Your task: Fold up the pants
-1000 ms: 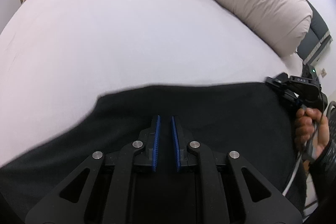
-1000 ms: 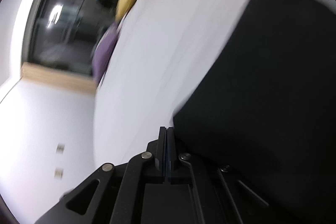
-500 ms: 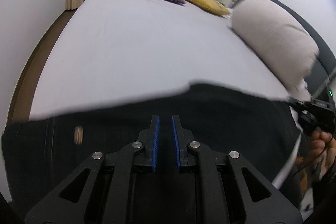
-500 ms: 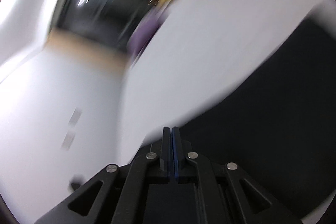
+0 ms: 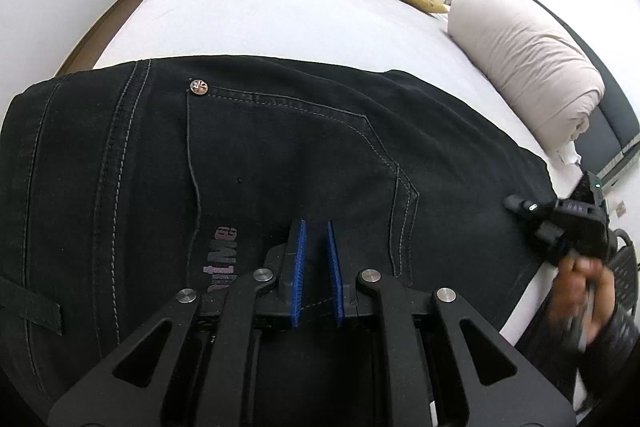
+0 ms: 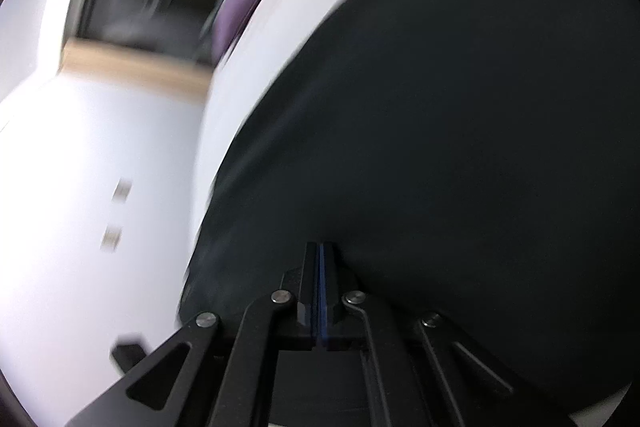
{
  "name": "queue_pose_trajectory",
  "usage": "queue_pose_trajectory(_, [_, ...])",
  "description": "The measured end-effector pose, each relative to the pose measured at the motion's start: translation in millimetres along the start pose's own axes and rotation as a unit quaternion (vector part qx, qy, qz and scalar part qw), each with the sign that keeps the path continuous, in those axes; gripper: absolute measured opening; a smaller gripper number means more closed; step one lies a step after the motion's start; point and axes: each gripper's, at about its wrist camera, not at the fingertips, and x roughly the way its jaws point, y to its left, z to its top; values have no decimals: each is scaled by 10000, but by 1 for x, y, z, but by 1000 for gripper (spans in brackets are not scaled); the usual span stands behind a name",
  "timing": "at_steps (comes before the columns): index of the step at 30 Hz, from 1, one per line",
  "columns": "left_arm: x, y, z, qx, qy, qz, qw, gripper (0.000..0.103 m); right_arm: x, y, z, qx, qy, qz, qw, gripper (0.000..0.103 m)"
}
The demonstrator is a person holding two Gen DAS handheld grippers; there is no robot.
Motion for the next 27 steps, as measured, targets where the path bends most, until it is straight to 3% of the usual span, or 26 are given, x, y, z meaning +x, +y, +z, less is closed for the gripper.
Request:
queue_pose_trajectory(6, [7, -7, 14, -67, 57, 14, 10000, 13, -102, -89, 76, 637, -1328, -702, 9866, 0])
queue_pose_trajectory(9, [5, -5, 16, -109, 97, -26, 9999, 13, -148, -129, 97, 1062, -1949, -967, 9702, 0])
queue_pose_trajectory(12, [-6, 2, 17, -141, 88, 162, 9997, 13, -180, -115, 101, 1027, -2306, -1420, 9572, 5])
queue_pose_trajectory(14, [-23, -1, 24, -105, -79, 290, 9995, 13, -189, -86, 89, 817, -2450, -1193, 9587, 5])
queue_pose_trajectory(17, [-37, -24, 47, 122, -408, 122, 9990, 13, -178, -54, 86, 361, -2207, -332, 9741, 5])
queue_pose_trajectory(21, [-10, -62, 67, 477, -438, -298, 9975, 13, -62, 14, 50, 52, -875, 640, 9941, 5])
queue_pose_trajectory(24, [26, -58, 66, 453, -106, -61, 9989, 13, 4, 23, 42, 110, -266, 775, 9966, 5])
queue_pose_trajectory(25, [35, -47, 63, 305, 41, 70, 9995, 13, 16, 13, 44, 154, -145, 503, 9985, 4])
queue_pose_trajectory(26, [39, -36, 60, 135, 139, 108, 9998, 13, 21, 0, 45, 207, -153, 264, 9993, 0])
queue_pose_trajectory(27, [38, -23, 56, -64, 133, 29, 9999, 13, 14, -19, 47, 361, -223, 400, 9983, 0])
